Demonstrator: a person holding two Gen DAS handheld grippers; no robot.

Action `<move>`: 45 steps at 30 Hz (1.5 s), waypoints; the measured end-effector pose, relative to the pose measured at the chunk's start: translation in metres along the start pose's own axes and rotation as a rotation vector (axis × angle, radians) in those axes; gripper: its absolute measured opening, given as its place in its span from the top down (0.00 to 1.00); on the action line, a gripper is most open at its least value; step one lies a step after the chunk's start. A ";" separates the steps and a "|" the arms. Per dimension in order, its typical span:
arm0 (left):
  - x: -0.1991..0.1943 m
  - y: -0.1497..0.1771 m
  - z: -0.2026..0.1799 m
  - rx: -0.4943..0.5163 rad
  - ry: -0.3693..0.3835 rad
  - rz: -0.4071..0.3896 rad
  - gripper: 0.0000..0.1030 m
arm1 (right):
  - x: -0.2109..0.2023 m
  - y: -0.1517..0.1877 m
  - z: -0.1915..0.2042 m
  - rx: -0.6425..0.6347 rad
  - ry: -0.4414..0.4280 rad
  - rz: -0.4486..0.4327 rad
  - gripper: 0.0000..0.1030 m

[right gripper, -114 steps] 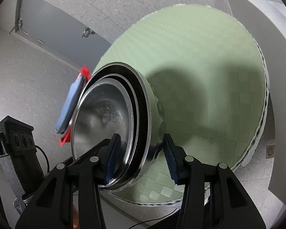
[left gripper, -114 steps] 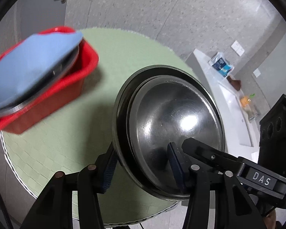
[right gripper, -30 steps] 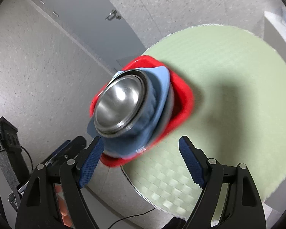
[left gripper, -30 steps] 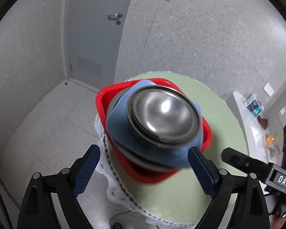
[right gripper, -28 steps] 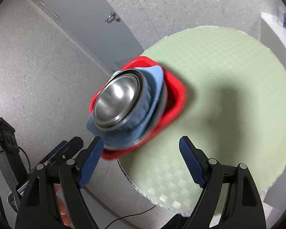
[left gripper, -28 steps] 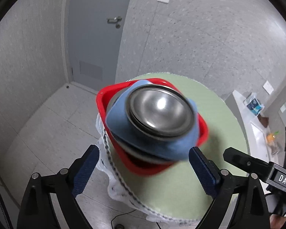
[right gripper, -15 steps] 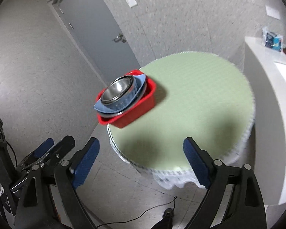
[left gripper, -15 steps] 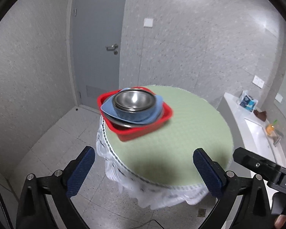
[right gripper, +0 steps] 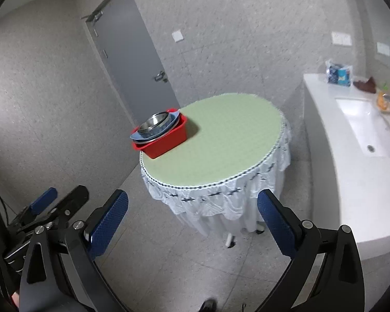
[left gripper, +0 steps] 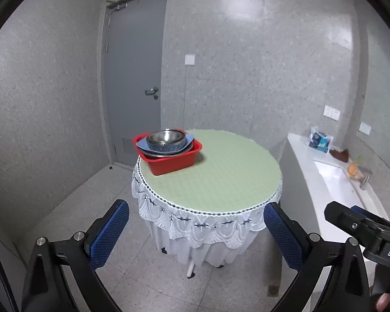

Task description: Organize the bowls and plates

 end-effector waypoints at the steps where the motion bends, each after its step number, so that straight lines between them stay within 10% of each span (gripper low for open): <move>1: -0.009 0.004 -0.002 0.002 0.006 -0.002 0.01 | -0.010 0.003 -0.002 -0.002 0.009 -0.013 0.01; 27: -0.193 0.124 0.103 0.120 0.070 -0.136 0.01 | -0.151 0.122 0.080 -0.025 0.192 -0.230 0.00; 45: -0.224 0.168 0.130 0.163 0.126 -0.120 0.01 | -0.169 0.180 0.093 -0.059 0.276 -0.247 0.00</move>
Point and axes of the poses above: each gripper's, at about its wrist camera, not at the fingertips, and x roughly the way its jaws point, z to its left, y to its underside, the point moved 8 cm from there along x, roughly the way its jaws point, and after that the axes turned 7 degrees about y, right-handed, at the moved point
